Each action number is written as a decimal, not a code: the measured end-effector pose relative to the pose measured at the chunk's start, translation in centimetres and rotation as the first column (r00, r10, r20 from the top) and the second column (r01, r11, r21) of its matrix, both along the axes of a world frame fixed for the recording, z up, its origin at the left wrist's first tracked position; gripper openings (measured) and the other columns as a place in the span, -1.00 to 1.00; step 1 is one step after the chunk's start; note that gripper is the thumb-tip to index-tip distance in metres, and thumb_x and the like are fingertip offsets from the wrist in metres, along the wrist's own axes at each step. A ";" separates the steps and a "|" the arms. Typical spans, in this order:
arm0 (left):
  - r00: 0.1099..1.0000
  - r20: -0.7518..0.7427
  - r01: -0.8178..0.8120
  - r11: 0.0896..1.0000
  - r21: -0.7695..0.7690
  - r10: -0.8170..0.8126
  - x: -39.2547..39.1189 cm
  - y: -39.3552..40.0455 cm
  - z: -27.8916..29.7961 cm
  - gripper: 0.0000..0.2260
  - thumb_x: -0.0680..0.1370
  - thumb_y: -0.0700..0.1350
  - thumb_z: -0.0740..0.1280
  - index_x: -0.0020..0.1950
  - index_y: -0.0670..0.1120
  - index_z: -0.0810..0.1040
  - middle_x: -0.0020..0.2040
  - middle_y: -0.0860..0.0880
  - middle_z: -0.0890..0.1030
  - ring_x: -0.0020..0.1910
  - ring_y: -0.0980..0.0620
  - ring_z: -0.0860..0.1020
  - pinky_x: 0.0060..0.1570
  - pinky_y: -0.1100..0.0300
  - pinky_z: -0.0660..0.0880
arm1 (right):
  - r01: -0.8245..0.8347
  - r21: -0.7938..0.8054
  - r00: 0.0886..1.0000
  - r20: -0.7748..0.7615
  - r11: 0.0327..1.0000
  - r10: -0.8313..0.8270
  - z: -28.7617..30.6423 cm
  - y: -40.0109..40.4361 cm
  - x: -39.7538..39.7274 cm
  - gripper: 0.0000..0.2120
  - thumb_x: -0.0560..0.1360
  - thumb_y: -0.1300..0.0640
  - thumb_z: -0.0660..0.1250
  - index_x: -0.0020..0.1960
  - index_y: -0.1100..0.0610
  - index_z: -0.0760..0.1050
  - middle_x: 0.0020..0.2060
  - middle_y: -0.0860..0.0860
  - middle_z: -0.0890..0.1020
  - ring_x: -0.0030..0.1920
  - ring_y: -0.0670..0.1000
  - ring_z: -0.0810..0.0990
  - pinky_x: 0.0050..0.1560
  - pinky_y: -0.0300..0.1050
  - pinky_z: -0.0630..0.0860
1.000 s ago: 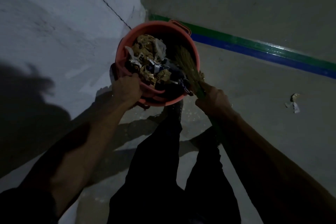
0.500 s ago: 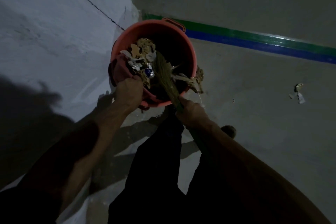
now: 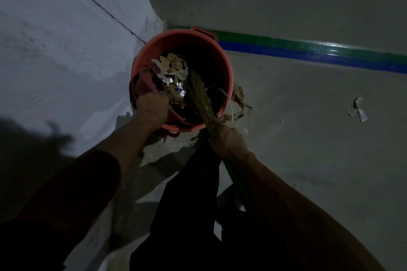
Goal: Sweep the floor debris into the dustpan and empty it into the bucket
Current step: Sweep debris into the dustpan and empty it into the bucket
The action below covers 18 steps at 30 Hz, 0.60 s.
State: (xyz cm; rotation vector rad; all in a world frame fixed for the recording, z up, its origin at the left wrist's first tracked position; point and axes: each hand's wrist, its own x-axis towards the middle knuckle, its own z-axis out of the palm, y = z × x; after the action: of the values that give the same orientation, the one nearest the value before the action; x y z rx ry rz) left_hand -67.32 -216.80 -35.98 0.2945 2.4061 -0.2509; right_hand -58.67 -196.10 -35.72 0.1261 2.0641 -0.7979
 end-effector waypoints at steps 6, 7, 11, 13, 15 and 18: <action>0.995 -0.080 -0.061 0.997 0.040 0.065 3.1 -0.4 4.4 -0.84 0.56 -0.13 0.27 -0.01 -0.22 0.55 -0.05 -0.21 0.63 -0.07 -0.22 0.61 -0.24 0.06 0.36 | 0.077 0.051 0.984 -0.163 0.996 -0.068 4.4 2.1 2.8 -0.58 0.57 0.13 0.27 0.42 0.10 0.36 -0.14 0.02 0.57 -0.33 -0.03 0.51 -0.48 -0.38 0.30; 0.993 -0.092 -0.073 0.995 0.067 0.079 4.0 -0.4 5.0 -0.82 0.57 -0.13 0.26 0.00 -0.24 0.55 -0.04 -0.23 0.63 -0.06 -0.24 0.60 -0.23 0.06 0.36 | 0.079 0.065 0.984 -0.164 0.995 -0.067 5.1 2.5 3.5 -0.59 0.56 0.13 0.27 0.40 0.09 0.37 -0.19 0.00 0.53 -0.40 -0.10 0.44 -0.53 -0.38 0.24; 0.984 -0.152 -0.090 0.994 0.061 0.098 7.9 -0.3 7.6 -0.80 0.58 -0.16 0.24 0.04 -0.26 0.57 -0.01 -0.24 0.62 -0.03 -0.25 0.59 -0.13 -0.01 0.47 | 0.090 0.122 0.978 -0.196 0.989 -0.065 8.1 4.1 7.5 -0.58 0.55 0.09 0.26 0.40 0.07 0.36 -0.19 0.06 0.57 -0.39 -0.05 0.47 -0.45 -0.23 0.35; 0.980 -0.171 -0.092 0.995 0.047 0.098 10.1 -0.1 8.9 -0.81 0.57 -0.17 0.24 0.06 -0.26 0.57 0.02 -0.24 0.62 -0.01 -0.26 0.59 -0.09 -0.03 0.49 | 0.098 0.142 0.973 -0.223 0.985 -0.064 9.6 4.7 10.1 -0.55 0.55 0.07 0.26 0.43 0.04 0.34 -0.07 0.15 0.63 -0.26 0.11 0.56 -0.30 -0.15 0.41; 0.979 -0.163 -0.117 0.992 0.039 0.122 12.4 0.0 10.2 -0.80 0.59 -0.15 0.25 0.09 -0.25 0.57 0.05 -0.24 0.61 0.02 -0.25 0.59 -0.06 -0.04 0.49 | 0.113 0.156 0.967 -0.243 0.981 -0.073 11.1 5.2 12.7 -0.53 0.55 0.07 0.27 0.44 0.03 0.33 0.01 0.18 0.63 -0.13 0.21 0.61 -0.22 -0.09 0.46; 0.977 -0.151 -0.145 0.989 0.033 0.149 16.0 0.3 12.5 -0.79 0.58 -0.13 0.27 0.13 -0.22 0.55 0.08 -0.24 0.60 0.05 -0.23 0.58 -0.02 -0.04 0.49 | 0.147 0.129 0.960 -0.258 0.981 -0.110 13.5 6.0 16.8 -0.58 0.55 0.10 0.27 0.40 0.04 0.37 0.01 0.17 0.63 -0.12 0.21 0.63 -0.16 -0.01 0.58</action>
State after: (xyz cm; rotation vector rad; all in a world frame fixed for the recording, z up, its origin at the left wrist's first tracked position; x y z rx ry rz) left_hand -51.31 -216.54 -23.48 0.1089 2.5696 -0.1855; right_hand -41.87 -190.06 -22.18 0.2561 2.3740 -0.7716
